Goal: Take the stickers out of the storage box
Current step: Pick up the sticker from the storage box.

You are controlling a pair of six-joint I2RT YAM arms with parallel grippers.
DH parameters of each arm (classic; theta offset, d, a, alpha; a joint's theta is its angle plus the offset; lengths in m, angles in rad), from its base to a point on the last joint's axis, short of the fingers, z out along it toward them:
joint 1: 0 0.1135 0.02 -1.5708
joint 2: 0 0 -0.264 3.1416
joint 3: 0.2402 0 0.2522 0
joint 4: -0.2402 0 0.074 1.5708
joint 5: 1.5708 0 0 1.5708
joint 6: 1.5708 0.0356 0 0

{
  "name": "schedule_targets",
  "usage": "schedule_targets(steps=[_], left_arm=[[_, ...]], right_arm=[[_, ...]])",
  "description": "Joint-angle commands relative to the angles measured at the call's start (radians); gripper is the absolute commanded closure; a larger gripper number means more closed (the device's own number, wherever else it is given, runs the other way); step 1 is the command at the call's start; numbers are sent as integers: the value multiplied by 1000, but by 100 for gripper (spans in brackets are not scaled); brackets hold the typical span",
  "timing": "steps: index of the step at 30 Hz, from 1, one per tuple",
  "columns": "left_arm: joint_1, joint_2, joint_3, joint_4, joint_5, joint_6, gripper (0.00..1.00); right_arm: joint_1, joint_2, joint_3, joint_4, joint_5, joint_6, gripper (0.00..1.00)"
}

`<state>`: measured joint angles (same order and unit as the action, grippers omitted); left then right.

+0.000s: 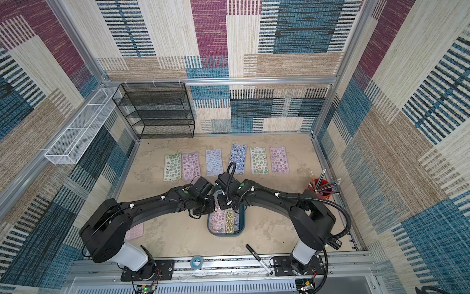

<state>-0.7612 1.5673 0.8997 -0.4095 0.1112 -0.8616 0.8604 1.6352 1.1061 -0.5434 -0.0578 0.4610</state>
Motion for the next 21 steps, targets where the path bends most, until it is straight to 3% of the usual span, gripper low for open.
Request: schedule_targets(steps=[1, 6, 21], left_arm=[[0, -12, 0, 10, 0, -25, 87], [0, -9, 1, 15, 0, -31, 87], [-5, 10, -8, 65, 25, -57, 86]], right_arm=[[-26, -29, -31, 38, -73, 35, 58], [-70, -28, -123, 138, -223, 64, 56], [-89, 97, -200, 309, -365, 120, 56]])
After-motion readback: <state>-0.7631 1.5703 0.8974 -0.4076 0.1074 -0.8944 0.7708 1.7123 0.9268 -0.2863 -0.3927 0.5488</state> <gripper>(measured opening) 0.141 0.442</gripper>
